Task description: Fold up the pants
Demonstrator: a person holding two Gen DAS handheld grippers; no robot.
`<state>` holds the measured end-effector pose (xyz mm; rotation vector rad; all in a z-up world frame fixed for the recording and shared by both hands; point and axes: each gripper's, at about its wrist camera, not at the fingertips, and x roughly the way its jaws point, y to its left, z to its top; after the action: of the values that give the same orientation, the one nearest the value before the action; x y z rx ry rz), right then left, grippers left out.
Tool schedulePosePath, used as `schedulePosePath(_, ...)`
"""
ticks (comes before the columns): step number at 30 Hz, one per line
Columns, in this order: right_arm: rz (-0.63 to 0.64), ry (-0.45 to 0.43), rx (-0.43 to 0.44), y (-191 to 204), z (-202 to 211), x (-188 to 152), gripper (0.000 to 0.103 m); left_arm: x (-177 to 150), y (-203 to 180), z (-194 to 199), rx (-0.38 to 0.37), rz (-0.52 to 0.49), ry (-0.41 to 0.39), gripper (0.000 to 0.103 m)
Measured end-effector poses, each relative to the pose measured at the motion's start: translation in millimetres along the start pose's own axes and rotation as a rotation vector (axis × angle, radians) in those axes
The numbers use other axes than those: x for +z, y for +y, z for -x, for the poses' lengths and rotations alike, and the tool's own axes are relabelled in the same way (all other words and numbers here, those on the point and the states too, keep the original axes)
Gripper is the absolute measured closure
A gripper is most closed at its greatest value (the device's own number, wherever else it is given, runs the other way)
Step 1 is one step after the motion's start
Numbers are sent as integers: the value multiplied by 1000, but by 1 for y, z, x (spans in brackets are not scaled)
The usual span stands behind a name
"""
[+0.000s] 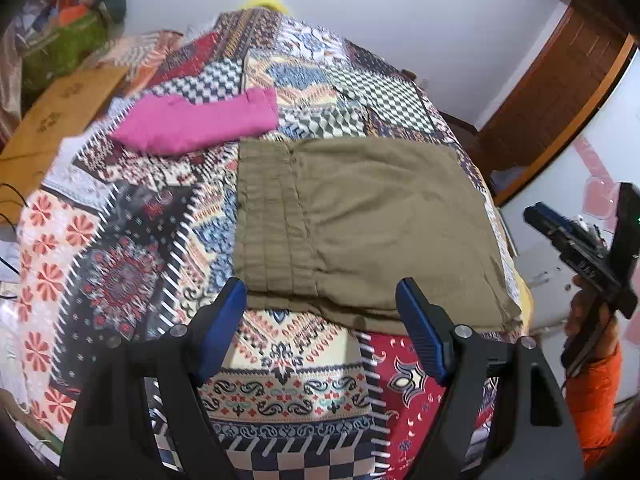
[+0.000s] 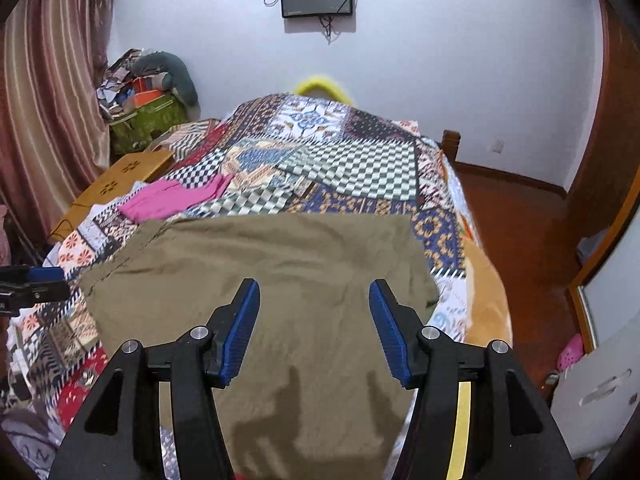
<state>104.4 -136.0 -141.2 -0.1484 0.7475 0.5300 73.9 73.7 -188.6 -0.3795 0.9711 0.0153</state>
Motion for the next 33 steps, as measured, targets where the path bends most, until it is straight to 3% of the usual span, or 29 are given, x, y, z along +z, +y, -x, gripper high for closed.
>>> schedulePosePath(8, -60, 118, 20, -6, -30, -36, 50, -13, 23, -25, -118, 160, 99, 26)
schedulePosePath(16, -48, 218, 21, -3, -50, -64, 50, -13, 25, -38, -164, 182, 104, 26)
schedulePosePath(28, -76, 227, 49, -5, -52, -75, 50, 3, 23, -58, -268, 286, 141, 20)
schedulePosePath(33, -74, 232, 52, -4, -53, -74, 50, 14, 14, -69, -241, 274, 156, 20)
